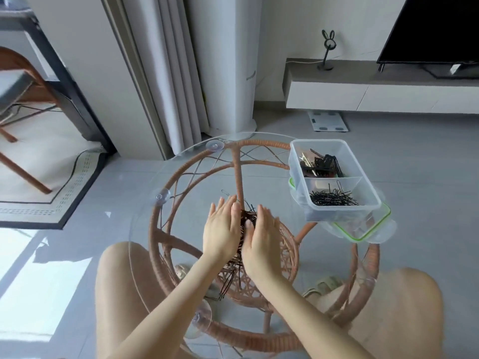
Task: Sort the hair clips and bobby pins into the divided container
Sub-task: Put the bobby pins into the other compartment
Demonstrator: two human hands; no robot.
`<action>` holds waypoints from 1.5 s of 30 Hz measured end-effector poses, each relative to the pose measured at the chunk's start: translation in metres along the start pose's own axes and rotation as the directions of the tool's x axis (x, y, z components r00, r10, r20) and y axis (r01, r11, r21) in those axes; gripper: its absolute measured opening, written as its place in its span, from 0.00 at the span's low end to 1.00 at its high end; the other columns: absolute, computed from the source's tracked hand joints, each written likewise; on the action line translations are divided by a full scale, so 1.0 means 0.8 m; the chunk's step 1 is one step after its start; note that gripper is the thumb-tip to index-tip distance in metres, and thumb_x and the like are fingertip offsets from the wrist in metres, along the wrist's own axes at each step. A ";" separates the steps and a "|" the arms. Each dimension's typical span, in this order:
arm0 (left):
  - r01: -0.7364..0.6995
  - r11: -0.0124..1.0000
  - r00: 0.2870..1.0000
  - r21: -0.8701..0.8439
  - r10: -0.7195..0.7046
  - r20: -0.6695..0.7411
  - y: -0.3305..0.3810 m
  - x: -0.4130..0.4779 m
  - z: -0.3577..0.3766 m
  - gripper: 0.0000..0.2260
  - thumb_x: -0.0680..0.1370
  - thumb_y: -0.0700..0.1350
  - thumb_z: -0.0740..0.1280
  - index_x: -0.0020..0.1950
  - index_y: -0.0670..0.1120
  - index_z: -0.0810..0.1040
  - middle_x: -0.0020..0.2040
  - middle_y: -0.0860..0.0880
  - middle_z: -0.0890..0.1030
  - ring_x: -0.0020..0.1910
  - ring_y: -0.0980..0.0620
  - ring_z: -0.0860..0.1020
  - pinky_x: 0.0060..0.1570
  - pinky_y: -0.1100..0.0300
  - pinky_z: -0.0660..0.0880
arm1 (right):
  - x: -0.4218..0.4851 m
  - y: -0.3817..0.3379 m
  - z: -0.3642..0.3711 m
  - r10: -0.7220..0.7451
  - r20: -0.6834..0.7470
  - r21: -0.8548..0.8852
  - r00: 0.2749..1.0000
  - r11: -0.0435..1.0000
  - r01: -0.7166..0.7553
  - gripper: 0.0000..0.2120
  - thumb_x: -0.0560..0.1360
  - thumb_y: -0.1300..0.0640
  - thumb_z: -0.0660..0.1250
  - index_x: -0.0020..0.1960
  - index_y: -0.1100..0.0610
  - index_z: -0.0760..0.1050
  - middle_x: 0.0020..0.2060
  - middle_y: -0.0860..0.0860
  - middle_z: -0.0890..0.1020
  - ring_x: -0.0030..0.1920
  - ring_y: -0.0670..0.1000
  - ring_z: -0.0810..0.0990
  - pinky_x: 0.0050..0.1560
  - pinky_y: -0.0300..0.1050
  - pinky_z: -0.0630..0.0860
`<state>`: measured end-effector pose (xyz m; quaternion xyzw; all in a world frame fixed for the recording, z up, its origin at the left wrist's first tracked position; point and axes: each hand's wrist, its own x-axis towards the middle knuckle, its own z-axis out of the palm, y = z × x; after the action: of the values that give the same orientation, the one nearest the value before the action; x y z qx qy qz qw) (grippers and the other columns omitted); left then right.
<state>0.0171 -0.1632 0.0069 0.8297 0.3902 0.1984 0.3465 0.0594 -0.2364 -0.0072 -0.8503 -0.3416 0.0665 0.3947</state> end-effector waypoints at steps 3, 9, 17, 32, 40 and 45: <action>0.094 0.951 0.994 -0.294 -0.109 -0.032 0.007 -0.007 -0.010 0.18 0.82 0.49 0.49 0.68 0.46 0.69 0.67 0.48 0.74 0.68 0.51 0.69 0.66 0.62 0.62 | 0.004 -0.014 -0.001 -0.002 0.094 0.252 0.996 0.968 -0.022 0.20 0.80 0.55 0.51 0.70 0.59 0.61 0.68 0.56 0.70 0.68 0.53 0.67 0.65 0.37 0.62; -0.291 0.955 0.928 0.065 0.265 0.260 -0.031 -0.058 -0.056 0.39 0.68 0.70 0.59 0.74 0.61 0.47 0.76 0.57 0.46 0.76 0.56 0.38 0.74 0.53 0.39 | 0.097 -0.009 -0.020 -0.058 0.192 0.087 0.980 0.995 0.042 0.18 0.80 0.52 0.51 0.68 0.55 0.66 0.64 0.53 0.74 0.65 0.54 0.70 0.61 0.45 0.66; -0.276 0.857 0.955 0.436 0.194 0.223 -0.061 -0.049 -0.038 0.49 0.63 0.77 0.49 0.70 0.53 0.28 0.74 0.47 0.37 0.75 0.45 0.36 0.74 0.51 0.40 | 0.092 0.016 -0.004 -0.239 0.575 0.146 0.782 0.971 0.190 0.18 0.80 0.48 0.50 0.68 0.45 0.66 0.71 0.47 0.66 0.74 0.51 0.55 0.73 0.56 0.53; -0.355 0.763 0.905 0.540 0.136 0.403 -0.042 -0.027 -0.081 0.49 0.60 0.76 0.56 0.75 0.53 0.52 0.73 0.52 0.62 0.71 0.49 0.61 0.71 0.51 0.59 | 0.021 0.031 -0.090 -0.195 0.511 -0.432 0.837 0.783 0.447 0.52 0.60 0.27 0.63 0.73 0.54 0.52 0.67 0.49 0.65 0.66 0.51 0.63 0.66 0.48 0.61; -0.253 0.878 0.909 0.406 0.072 0.411 -0.024 -0.008 -0.074 0.24 0.69 0.55 0.71 0.61 0.47 0.75 0.54 0.48 0.76 0.50 0.49 0.77 0.49 0.58 0.75 | 0.029 0.011 -0.065 -0.268 0.470 -0.205 0.841 0.893 0.400 0.18 0.73 0.53 0.66 0.61 0.58 0.74 0.51 0.53 0.78 0.53 0.53 0.76 0.53 0.44 0.72; -0.214 0.901 0.908 0.378 0.040 0.418 -0.028 0.001 -0.085 0.17 0.69 0.52 0.72 0.53 0.45 0.80 0.49 0.46 0.80 0.46 0.49 0.78 0.48 0.55 0.76 | 0.032 0.011 -0.076 -0.353 0.432 -0.210 0.830 0.855 0.474 0.10 0.75 0.57 0.64 0.49 0.63 0.80 0.44 0.54 0.80 0.47 0.54 0.78 0.47 0.43 0.72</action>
<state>-0.0347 -0.1239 0.0371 0.9311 0.2880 -0.0403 0.2202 0.1070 -0.2625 0.0317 -0.7764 -0.5951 0.0870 0.1884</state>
